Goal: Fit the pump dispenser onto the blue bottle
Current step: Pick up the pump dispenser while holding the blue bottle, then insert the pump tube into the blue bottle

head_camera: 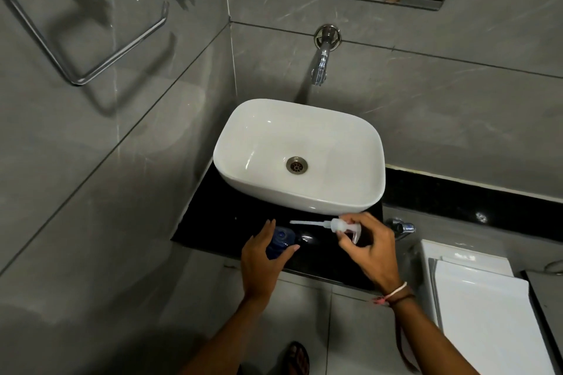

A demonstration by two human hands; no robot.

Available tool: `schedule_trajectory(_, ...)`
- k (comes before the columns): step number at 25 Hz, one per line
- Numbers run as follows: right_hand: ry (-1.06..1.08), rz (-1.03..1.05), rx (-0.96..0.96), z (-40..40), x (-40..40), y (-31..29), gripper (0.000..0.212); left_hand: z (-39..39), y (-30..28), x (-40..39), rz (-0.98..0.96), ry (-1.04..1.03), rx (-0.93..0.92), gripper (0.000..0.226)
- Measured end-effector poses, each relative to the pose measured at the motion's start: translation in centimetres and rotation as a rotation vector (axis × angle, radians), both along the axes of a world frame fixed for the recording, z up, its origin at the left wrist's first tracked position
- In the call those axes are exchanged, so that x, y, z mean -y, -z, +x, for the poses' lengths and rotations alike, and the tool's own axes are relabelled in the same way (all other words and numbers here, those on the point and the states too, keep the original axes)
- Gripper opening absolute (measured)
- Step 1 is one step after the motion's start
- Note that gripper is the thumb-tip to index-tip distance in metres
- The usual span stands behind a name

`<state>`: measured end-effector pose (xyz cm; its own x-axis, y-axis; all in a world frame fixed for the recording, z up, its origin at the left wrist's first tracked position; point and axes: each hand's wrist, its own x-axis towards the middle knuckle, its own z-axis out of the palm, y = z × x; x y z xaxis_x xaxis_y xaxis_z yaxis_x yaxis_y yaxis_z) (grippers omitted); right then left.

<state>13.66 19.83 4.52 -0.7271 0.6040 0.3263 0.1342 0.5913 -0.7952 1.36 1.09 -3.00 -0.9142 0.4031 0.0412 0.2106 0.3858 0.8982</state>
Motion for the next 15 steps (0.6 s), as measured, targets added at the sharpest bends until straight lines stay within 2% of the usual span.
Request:
schedule_trajectory(2,-0.103,0.027,-0.009,-0.6,0.3,-2.6,0.017,-0.2,0.1,0.1,-0.006,0.005,-0.028,0.080)
schedule_trajectory(6,-0.269,0.190,0.112,-2.2,0.9,-5.5,0.019,-0.6,0.2,0.4,-0.016,0.040,-0.086,0.079)
schedule_trajectory(15,-0.594,0.581,0.625,-8.9,4.0,-6.8,0.030,-1.3,0.1,0.7,0.001,0.058,-0.138,0.079)
